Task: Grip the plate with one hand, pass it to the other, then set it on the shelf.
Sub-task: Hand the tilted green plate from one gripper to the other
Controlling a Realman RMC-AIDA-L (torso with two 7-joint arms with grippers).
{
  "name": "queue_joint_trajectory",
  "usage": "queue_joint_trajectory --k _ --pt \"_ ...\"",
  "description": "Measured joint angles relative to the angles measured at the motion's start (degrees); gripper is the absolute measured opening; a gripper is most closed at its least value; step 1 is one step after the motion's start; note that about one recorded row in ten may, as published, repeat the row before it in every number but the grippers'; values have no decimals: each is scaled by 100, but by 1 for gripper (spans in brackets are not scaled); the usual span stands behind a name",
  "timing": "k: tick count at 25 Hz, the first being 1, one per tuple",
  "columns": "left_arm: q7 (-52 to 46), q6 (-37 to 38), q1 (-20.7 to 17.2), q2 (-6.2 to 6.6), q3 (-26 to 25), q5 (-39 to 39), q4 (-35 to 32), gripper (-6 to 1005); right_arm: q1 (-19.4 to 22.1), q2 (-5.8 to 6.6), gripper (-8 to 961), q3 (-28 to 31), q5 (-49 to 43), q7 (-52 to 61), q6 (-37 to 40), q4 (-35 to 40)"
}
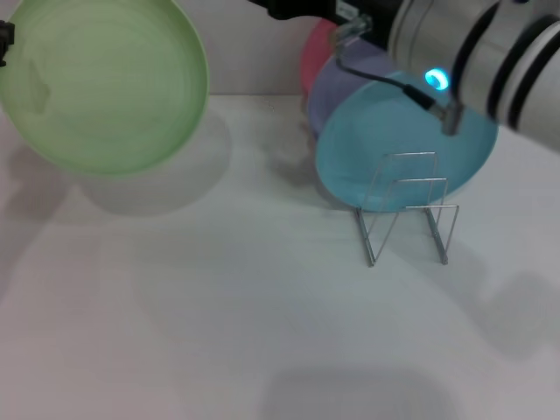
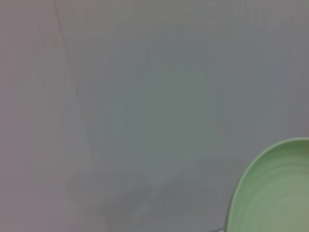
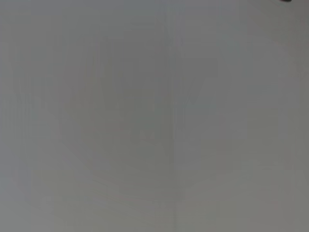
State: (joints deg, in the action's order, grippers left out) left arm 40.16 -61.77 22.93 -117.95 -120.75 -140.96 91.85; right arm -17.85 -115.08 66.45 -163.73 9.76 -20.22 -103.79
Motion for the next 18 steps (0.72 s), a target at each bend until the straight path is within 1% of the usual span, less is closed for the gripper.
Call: queue_joint_trajectory --k 2,4,5,6,7,8,10,12,18 --pt "3 17 3 0 -1 1 -7 69 1 1 774 224 605 -389 -367 -93" --pt "6 33 12 0 -2 3 -18 70 -38 -17 773 592 1527 -1074 -672 -4" --pt "9 36 17 0 -2 4 -26 71 -55 -49 773 822 2102 -1533 -831 82" --pt "11 39 21 0 -2 5 -38 72 -71 -187 773 1320 3174 -2370 -1191 272" --pt "18 41 26 0 -2 5 -51 72 -71 -187 773 1320 3174 -2370 -1191 272" --pt "29 44 31 1 -3 6 -61 73 -64 -277 773 1579 3527 -2699 -1398 334" --pt "53 46 41 5 -7 7 -71 74 -36 -387 773 1910 3942 -3094 -1707 401" --pt "62 46 46 7 -10 8 -73 75 -18 -393 773 2004 4068 -3225 -1839 432" --pt "54 68 8 -11 -7 47 -89 79 -11 -391 774 1991 4064 -3317 -1859 712"
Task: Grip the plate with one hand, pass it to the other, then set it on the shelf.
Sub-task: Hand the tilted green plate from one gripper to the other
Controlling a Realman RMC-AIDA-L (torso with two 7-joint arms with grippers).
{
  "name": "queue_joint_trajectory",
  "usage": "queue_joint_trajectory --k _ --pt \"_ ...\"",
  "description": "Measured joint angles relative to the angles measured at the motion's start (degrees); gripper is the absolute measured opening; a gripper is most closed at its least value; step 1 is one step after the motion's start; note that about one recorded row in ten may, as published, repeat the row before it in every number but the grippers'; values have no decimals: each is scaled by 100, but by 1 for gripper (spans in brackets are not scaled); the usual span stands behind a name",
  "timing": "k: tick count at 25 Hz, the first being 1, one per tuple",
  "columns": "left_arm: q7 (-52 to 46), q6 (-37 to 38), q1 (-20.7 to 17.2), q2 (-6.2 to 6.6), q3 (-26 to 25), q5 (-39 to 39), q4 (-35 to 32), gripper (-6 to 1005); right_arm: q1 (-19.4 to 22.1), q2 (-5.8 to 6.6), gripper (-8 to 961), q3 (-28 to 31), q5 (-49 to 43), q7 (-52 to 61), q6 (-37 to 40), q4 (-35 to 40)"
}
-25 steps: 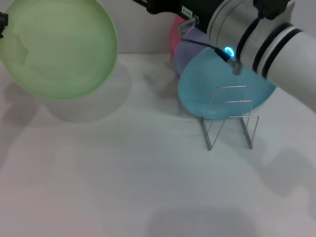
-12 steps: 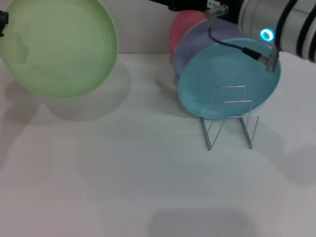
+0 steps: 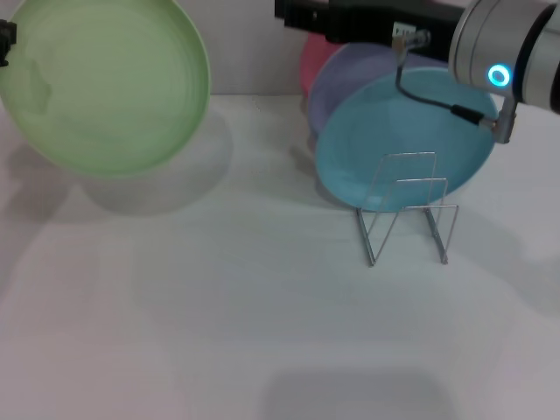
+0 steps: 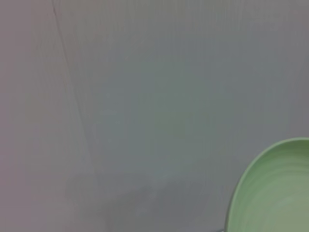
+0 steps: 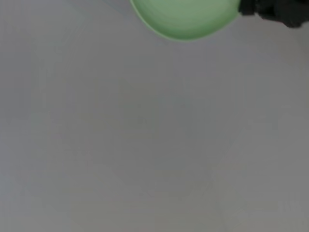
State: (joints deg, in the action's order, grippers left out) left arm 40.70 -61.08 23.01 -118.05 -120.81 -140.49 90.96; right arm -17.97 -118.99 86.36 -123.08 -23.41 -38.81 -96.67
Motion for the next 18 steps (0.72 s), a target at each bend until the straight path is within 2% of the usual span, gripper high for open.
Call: queue_joint_trajectory --k 3,10,18 --pt "70 266 -130 -14 78 213 -177 81 -18 -2 774 -21 -5 -44 1 173" --pt "731 869 -557 -20 285 1284 -523 85 -23 -9 774 -26 0 -49 31 301" --pt "1128 1909 -971 -25 1001 1692 -810 90 -127 -11 773 -129 -19 -53 81 504"
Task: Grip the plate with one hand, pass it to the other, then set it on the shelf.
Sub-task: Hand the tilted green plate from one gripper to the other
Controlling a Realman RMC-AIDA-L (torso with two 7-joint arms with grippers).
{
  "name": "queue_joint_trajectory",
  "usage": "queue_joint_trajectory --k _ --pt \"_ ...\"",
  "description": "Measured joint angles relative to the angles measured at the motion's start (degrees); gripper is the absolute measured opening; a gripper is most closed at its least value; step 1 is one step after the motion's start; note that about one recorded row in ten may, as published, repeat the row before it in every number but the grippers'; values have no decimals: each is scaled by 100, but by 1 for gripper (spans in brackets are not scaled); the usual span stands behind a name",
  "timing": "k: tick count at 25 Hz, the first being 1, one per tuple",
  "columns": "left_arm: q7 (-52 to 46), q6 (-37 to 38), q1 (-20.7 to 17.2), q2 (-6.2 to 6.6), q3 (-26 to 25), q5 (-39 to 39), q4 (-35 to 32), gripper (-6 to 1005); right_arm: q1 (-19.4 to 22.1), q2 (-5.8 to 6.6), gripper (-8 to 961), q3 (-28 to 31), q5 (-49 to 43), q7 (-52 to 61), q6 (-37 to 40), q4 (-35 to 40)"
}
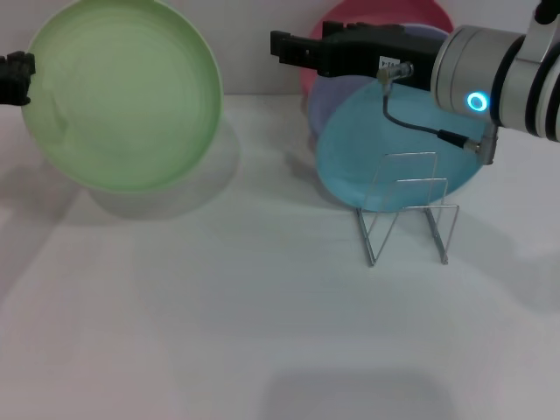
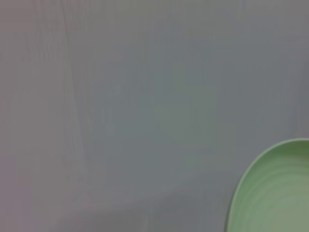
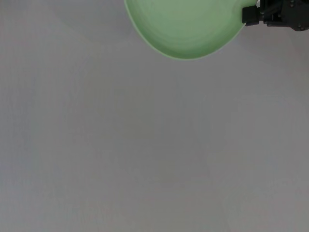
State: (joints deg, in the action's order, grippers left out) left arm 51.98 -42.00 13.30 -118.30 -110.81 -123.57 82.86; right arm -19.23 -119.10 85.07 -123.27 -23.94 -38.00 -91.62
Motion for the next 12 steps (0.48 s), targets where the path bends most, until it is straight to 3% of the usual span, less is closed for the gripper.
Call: queue_joint_trajectory --k 12 --pt "120 294 -161 2 308 149 -27 97 -418 -8 774 -83 -16 -6 186 665"
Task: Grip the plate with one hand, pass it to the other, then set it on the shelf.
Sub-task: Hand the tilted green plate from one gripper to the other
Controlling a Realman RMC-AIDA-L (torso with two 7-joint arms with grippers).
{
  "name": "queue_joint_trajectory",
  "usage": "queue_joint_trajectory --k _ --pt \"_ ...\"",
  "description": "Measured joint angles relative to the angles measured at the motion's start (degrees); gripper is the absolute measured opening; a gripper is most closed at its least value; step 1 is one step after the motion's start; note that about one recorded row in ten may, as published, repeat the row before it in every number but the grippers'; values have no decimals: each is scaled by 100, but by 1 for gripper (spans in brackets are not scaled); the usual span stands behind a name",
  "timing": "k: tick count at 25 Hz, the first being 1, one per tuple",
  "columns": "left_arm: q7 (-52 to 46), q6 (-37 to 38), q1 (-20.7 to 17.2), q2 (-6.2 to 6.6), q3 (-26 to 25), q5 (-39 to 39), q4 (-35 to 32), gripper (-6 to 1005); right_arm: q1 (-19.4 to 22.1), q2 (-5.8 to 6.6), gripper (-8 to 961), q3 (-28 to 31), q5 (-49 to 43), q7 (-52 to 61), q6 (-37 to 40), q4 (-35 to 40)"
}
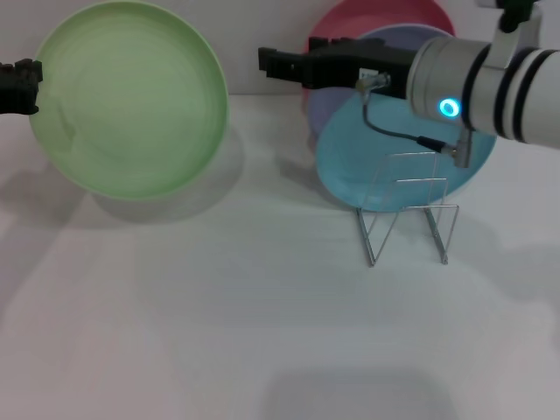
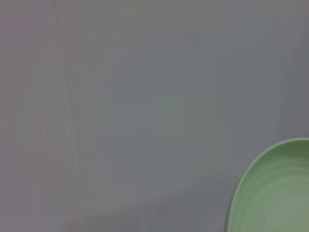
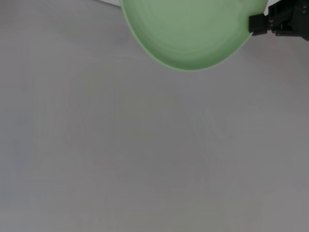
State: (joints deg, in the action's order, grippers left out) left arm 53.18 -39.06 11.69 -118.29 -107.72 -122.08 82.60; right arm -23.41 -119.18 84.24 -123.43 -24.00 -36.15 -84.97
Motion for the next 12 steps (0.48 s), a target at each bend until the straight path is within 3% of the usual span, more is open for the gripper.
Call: queue_joint_trajectory --k 12 --pt "8 16 -10 -14 136 14 2 105 -479 -9 773 -159 37 -114 236 660"
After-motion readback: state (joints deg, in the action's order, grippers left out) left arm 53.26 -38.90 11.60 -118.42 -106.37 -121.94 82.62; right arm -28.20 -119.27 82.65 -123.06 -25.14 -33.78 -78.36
